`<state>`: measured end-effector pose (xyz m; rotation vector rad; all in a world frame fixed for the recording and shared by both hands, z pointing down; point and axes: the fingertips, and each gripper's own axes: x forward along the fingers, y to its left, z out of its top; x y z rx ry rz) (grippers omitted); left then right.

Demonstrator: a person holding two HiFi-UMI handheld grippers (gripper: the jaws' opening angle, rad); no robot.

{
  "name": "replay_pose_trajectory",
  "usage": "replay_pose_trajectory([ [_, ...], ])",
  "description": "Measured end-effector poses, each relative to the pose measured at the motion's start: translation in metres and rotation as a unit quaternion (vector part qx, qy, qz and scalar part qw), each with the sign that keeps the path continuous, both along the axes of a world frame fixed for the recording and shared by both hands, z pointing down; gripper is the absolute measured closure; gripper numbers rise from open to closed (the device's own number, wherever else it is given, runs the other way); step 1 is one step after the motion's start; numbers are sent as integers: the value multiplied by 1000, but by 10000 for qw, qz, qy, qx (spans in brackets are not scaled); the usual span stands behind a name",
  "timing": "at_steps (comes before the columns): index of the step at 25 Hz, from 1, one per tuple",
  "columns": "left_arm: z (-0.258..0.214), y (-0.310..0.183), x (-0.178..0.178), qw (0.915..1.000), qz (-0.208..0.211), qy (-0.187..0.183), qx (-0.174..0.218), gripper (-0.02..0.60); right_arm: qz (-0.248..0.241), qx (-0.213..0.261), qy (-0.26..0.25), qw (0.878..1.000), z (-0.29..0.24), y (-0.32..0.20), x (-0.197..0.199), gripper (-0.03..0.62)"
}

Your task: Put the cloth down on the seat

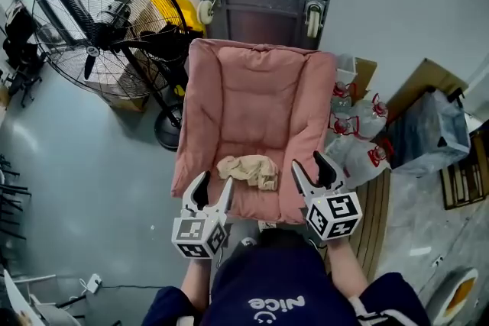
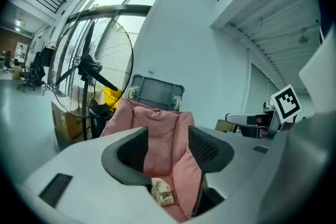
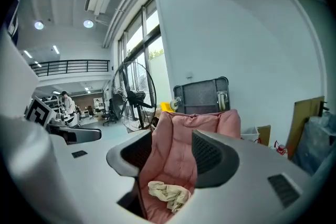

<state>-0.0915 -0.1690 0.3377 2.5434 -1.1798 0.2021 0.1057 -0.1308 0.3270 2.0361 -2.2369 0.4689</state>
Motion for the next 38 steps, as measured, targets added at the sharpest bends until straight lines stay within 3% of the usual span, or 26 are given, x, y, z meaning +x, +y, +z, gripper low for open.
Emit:
replay_pose_trajectory([
  [5,-28,4,0,9993,-3,11,373,322,-56,85,51,9999,-11,6,-4,373],
  [10,-37,2,-2,9988,-150,96,447,325,-410,-16,160,9990,-12,11,-16,373],
  [13,-37,5,-4,9988,-195,95,449,389,-630,-13,337,9974,-10,16,-25,382],
  [15,-40,7,-5,9983,-231,69,537,439,-550,117,328,9979,-14,19,-24,453],
  [18,-50,8,-6,9964,-292,64,794,518,-450,270,227,9984,-21,19,-21,497],
  [22,-60,11,-7,9948,-289,196,958,561,-265,351,-23,9990,-32,18,-13,531],
  [29,-78,19,-6,9938,-320,293,1024,563,-129,565,113,9983,-47,21,-5,537],
  [38,-66,25,-13,9947,-332,356,903,563,-172,393,397,9983,-31,26,-9,539],
])
